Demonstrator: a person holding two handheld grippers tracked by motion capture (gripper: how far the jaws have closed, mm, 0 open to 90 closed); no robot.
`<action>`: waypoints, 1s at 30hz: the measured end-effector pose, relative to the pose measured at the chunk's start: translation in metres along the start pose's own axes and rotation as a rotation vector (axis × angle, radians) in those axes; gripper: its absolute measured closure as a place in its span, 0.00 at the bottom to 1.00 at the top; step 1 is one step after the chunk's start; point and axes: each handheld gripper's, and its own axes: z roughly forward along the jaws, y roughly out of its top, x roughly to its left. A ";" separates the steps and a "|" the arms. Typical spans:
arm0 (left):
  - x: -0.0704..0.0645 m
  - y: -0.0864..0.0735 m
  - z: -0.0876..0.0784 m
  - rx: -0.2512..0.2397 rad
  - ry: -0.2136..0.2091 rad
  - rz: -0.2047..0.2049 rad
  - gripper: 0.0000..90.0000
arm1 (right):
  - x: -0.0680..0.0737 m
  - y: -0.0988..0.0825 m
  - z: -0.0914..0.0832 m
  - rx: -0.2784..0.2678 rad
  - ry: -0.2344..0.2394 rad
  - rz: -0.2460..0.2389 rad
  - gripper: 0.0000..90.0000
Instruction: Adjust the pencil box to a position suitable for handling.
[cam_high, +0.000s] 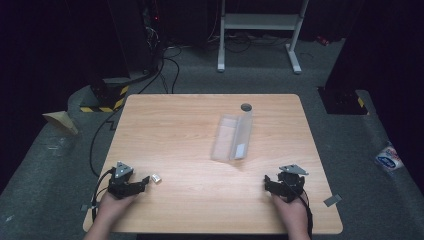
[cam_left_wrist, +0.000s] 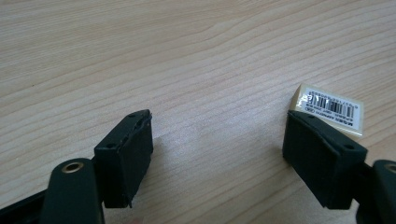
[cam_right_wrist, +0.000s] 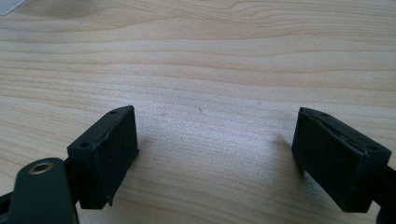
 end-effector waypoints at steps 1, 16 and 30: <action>0.000 0.000 0.000 0.000 0.001 0.001 0.28 | 0.000 0.000 0.000 0.001 0.000 0.002 0.16; 0.000 0.000 0.000 0.001 -0.001 0.007 0.28 | 0.004 -0.002 -0.008 -0.048 0.015 -0.077 0.27; 0.001 0.001 0.001 0.003 -0.015 0.023 0.27 | 0.028 0.004 -0.019 -0.113 0.070 -0.072 0.34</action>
